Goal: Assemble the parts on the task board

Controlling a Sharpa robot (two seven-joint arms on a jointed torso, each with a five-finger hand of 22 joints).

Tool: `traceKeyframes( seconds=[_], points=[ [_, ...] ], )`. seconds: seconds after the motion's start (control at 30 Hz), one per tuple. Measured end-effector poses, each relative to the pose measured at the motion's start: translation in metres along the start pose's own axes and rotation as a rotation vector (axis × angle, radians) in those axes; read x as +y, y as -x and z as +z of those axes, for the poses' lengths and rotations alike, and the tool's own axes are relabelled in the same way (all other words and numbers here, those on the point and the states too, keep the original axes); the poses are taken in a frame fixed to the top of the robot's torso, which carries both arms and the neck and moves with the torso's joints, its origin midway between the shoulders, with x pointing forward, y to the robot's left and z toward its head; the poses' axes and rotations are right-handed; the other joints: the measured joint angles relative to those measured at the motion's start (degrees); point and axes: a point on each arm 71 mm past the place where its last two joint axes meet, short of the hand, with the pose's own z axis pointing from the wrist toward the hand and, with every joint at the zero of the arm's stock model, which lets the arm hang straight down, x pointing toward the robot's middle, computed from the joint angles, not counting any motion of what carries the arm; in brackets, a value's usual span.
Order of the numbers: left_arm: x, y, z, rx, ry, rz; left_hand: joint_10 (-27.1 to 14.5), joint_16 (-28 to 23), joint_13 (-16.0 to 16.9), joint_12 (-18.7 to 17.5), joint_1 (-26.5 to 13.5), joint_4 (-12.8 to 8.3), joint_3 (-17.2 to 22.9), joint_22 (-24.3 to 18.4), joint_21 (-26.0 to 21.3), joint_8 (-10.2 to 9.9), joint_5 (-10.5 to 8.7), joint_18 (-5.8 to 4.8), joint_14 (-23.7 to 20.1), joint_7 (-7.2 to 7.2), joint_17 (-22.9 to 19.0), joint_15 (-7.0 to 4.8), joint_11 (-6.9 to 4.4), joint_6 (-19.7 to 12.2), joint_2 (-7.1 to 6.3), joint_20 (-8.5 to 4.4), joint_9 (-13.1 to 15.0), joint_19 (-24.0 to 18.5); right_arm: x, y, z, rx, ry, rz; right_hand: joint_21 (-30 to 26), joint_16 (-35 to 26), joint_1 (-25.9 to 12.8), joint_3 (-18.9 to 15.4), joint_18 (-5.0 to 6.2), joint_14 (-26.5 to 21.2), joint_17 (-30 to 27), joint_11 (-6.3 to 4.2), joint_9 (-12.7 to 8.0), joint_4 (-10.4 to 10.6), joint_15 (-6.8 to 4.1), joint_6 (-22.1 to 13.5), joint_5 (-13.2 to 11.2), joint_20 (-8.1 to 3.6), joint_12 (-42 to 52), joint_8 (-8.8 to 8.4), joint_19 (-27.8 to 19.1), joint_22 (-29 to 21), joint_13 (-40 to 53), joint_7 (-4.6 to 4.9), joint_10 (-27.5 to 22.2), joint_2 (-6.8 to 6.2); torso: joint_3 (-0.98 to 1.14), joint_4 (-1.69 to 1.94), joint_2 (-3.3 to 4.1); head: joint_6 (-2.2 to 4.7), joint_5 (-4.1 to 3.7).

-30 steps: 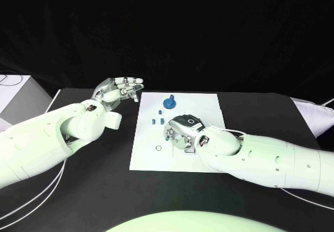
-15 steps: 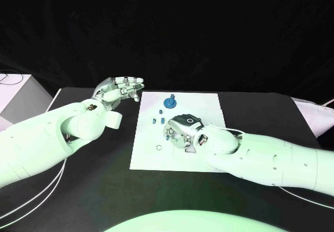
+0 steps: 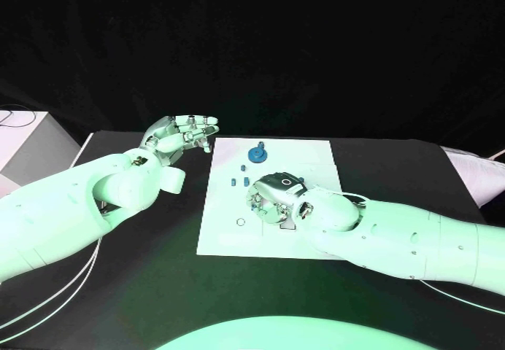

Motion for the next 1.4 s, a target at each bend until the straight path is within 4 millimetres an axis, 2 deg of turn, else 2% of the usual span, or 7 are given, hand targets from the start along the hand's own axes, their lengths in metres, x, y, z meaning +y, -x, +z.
traceKeyframes(
  seconds=[0.37,0.47,0.67,0.77,1.0,1.1,1.4],
  points=[
    [0.0,0.001,0.0,-0.001,0.002,0.0,0.0,0.0,0.0,0.0,0.0,0.0,0.0,0.0,-0.1,0.0,0.0,0.0,0.0,0.0,0.0,0.0,0.0,0.0,0.0,0.0,0.0,0.0,-0.003,-0.003,-0.002,0.005,-0.005,0.006,-8.8,-1.2,1.2,-3.4,0.01,0.1,-3.4,1.5,-1.9,0.0,1.12,-4.8,0.0,1.82,-0.1,-3.72,-1.5,-5.2,-2.3,1.3,-8.8,-1.92,0.04,-0.02,-0.01,0.14,-0.04],
    [0.0,0.001,0.0,-0.001,0.003,0.001,0.0,-0.2,-0.1,0.0,0.0,-0.2,-0.2,-0.1,-0.4,0.0,0.0,0.0,0.0,0.0,-0.1,0.0,0.0,0.0,0.0,0.0,-0.1,0.0,-0.005,-0.003,-0.003,0.002,-0.01,0.007,-9.7,-1.3,1.9,-6.4,0.01,0.1,-4.2,1.85,-2.6,0.3,1.54,-6.2,-0.5,1.88,0.5,-4.83,-1.5,-5.9,-2.5,1.68,-10.8,-1.65,0.04,-0.01,-0.01,0.25,-0.08],
    [0.0,0.001,0.0,-0.002,0.004,0.001,0.0,-0.2,-0.1,0.0,0.0,-0.2,-0.2,-0.1,-0.4,0.0,0.0,0.0,0.0,0.0,-0.1,0.0,0.0,0.0,0.0,0.0,-0.1,0.0,-0.007,-0.002,-0.005,-0.012,-0.018,0.011,-11.6,-1.7,5.2,-13.3,0.01,0.1,-5.7,1.88,-3.5,1.8,1.54,-7.4,-1.1,2.12,2.0,-5.82,-1.8,-7.0,-2.5,0.85,-13.7,0.0,0.04,-0.01,-0.01,0.4,-0.15],
    [0.0,0.001,0.0,-0.002,0.005,0.001,0.0,-0.2,-0.1,0.0,0.0,-0.2,-0.2,-0.1,-0.4,0.0,0.0,0.0,0.0,0.0,-0.1,0.0,0.0,0.0,0.0,0.0,-0.1,0.0,-0.009,-0.001,-0.006,-0.022,-0.024,0.013,-11.6,-1.7,5.6,-14.8,0.01,0.1,-5.9,1.95,-3.6,2.5,1.54,-7.5,-1.1,2.12,2.3,-5.81,-1.8,-7.1,-2.5,0.77,-13.8,0.29,0.04,-0.02,-0.01,0.52,-0.21],
    [0.001,0.001,0.0,-0.002,0.008,0.001,0.0,-0.2,-0.1,0.0,0.0,-0.2,-0.2,-0.1,-0.4,0.0,0.0,0.0,0.0,0.0,-0.1,0.0,0.0,0.0,0.0,0.0,-0.1,0.0,-0.014,0.004,-0.017,-0.049,-0.036,0.028,-11.1,-1.0,6.6,-15.5,0.01,0.1,-5.5,1.92,-3.8,3.2,1.54,-7.5,-1.1,2.12,3.8,-5.81,-1.8,-6.7,-2.3,0.76,-13.7,0.72,0.05,-0.02,-0.02,0.79,-0.52],
    [0.001,0.002,-0.001,-0.002,0.01,0.001,0.0,-0.2,-0.1,0.0,0.0,-0.2,-0.2,-0.1,-0.4,0.0,0.0,0.0,0.0,0.0,-0.1,0.0,0.0,0.0,0.0,0.0,-0.1,0.0,-0.022,0.012,-0.025,-0.067,-0.053,0.038,-8.7,-0.2,7.1,-15.1,0.01,0.1,-4.9,1.22,-4.1,3.6,1.53,-6.9,-0.9,1.79,5.4,-5.81,-0.8,-5.2,-2.2,0.59,-11.7,0.66,0.04,-0.04,-0.05,0.96,-0.7],
    [0.004,0.004,-0.004,-0.004,0.019,0.001,0.0,-0.2,-0.1,0.0,0.0,0.0,-0.3,-0.2,-0.4,0.0,0.0,0.0,0.0,0.0,-0.1,0.0,0.0,0.0,0.0,0.0,-0.1,0.0,-0.069,0.067,-0.052,-0.108,-0.142,0.03,-5.7,0.9,7.0,-12.9,0.01,0.1,-3.9,0.81,-4.4,4.1,1.53,-6.4,-0.5,1.39,6.5,-5.81,-0.2,-3.2,-2.4,0.7,-9.5,-0.05,0.0,-0.31,-0.16,1.52,-1.26]
  ],
)
